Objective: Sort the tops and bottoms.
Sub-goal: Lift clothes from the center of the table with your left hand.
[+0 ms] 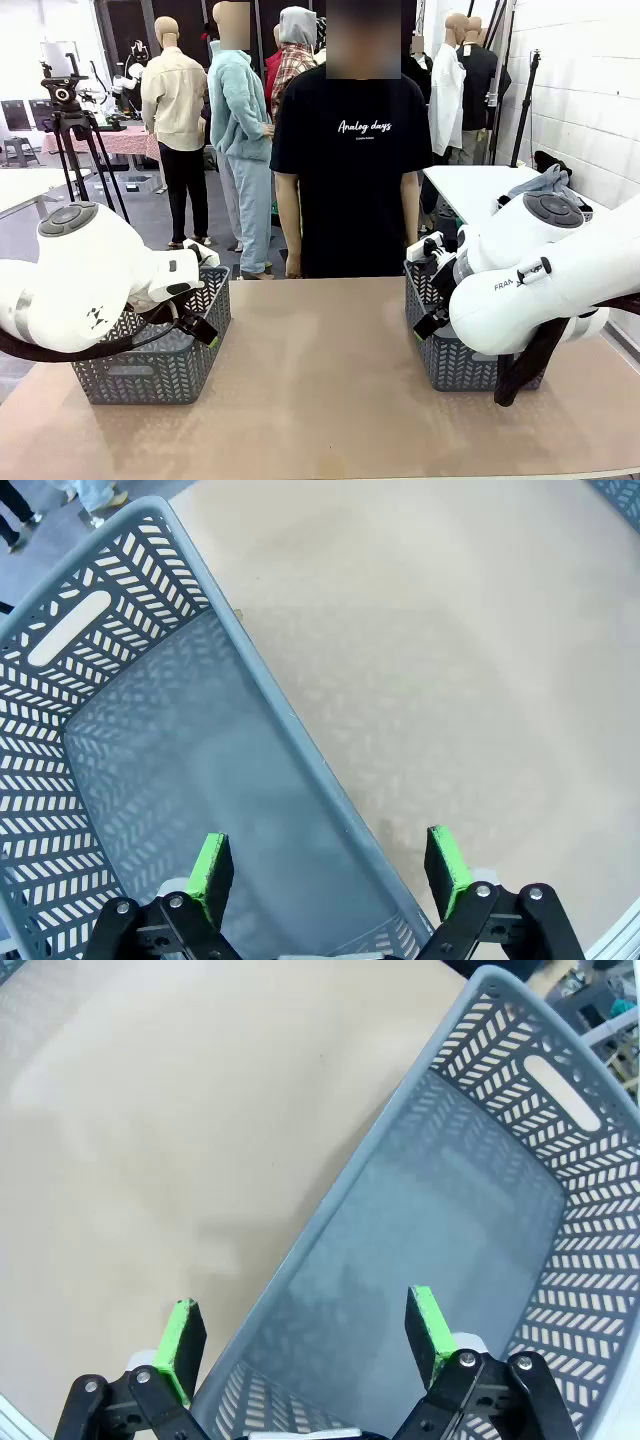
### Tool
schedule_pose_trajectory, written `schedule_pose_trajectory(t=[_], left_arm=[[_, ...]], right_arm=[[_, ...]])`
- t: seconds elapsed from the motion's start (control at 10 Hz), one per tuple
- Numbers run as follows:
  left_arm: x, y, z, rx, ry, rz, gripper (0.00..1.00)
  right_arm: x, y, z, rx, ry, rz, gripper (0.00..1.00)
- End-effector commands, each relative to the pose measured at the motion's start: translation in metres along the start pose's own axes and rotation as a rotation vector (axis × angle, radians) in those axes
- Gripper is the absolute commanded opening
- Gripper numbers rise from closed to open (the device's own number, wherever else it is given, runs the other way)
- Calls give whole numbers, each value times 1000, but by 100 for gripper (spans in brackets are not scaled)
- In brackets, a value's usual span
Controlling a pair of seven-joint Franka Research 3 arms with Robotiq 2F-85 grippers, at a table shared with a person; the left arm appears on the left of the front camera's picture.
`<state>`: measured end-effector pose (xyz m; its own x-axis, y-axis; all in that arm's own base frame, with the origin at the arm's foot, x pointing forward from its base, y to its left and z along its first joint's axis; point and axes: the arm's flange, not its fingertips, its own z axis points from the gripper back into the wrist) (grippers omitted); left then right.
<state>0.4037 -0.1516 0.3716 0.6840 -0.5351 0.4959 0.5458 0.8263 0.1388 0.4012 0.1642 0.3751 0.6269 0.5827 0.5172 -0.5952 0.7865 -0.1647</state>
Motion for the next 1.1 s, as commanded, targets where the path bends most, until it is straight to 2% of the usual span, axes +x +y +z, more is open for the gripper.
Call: schedule_pose_trajectory(t=[0.0,1.0], left_arm=[[0,0,0,0,0,0,100],[0,0,0,0,0,0,100]], right_arm=[[-1,-1,0,-1,1,-4,100],[-1,-1,0,-1,1,-4,100]])
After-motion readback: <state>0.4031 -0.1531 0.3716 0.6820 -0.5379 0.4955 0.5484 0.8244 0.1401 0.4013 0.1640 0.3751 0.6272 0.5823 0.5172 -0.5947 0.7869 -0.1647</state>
